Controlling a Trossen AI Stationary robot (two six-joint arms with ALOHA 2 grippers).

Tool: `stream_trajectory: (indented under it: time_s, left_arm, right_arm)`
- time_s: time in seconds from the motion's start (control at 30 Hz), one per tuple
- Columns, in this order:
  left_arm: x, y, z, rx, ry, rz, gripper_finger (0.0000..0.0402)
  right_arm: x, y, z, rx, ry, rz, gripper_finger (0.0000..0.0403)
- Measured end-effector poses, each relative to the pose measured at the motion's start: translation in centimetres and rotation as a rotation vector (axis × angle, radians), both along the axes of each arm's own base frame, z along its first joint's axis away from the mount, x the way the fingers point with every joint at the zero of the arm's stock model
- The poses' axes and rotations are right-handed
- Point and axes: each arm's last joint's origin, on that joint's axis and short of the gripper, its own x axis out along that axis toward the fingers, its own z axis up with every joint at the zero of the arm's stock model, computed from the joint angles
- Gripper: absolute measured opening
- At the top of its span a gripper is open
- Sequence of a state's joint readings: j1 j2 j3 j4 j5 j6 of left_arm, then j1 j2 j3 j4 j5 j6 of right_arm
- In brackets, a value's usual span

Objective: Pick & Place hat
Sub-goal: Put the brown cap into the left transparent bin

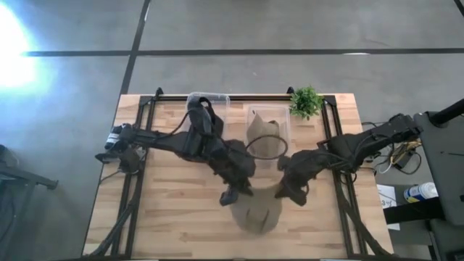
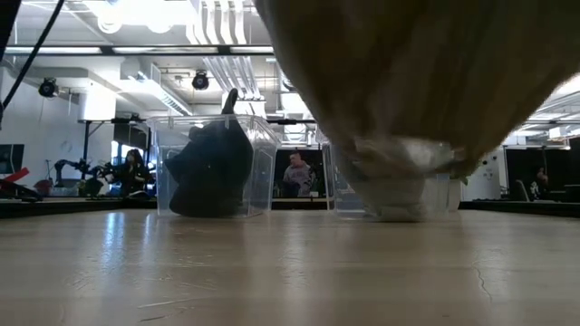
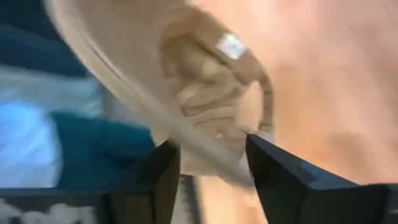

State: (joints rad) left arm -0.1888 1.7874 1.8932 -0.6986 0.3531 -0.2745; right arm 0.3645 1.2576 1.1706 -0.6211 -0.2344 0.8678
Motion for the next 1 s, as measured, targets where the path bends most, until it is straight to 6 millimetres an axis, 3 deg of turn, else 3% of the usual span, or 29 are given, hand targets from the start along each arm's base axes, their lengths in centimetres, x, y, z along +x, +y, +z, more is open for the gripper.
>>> stream_trajectory:
  time_s: [0.13,0.3,0.47,0.6,0.7,0.87,1.0]
  left_arm:
    - [0.1,2.0,-0.3,0.055,0.031,0.090,0.0009]
    - [0.6,5.5,-0.2,0.085,0.013,0.242,0.0008]
    - [1.0,8.7,3.0,-0.002,-0.243,0.384,0.0008]
    - [-0.1,12.1,5.1,0.120,-0.349,0.768,0.0008]
    - [-0.6,14.4,4.7,0.165,-0.323,1.025,0.0008]
    - [0.0,15.8,3.9,-0.013,-0.367,0.994,0.0010]
    - [0.6,15.9,1.1,-0.035,-0.270,1.011,0.0009]
  right_arm:
    - [-2.9,-1.7,0.7,-0.117,0.069,-0.203,0.0206]
    - [-6.9,-3.5,3.0,-0.150,-0.025,-0.484,0.0231]
    - [-10.3,-4.8,4.5,-0.123,-0.134,-0.670,0.0240]
    - [-11.9,-5.6,4.5,-0.144,-0.132,-0.747,0.0238]
    - [-12.9,-6.1,3.8,-0.166,-0.043,-0.812,0.0238]
    - [-13.3,-6.4,2.8,-0.196,0.050,-0.878,0.0237]
    - [-13.1,-6.3,2.6,-0.203,0.057,-0.881,0.0237]
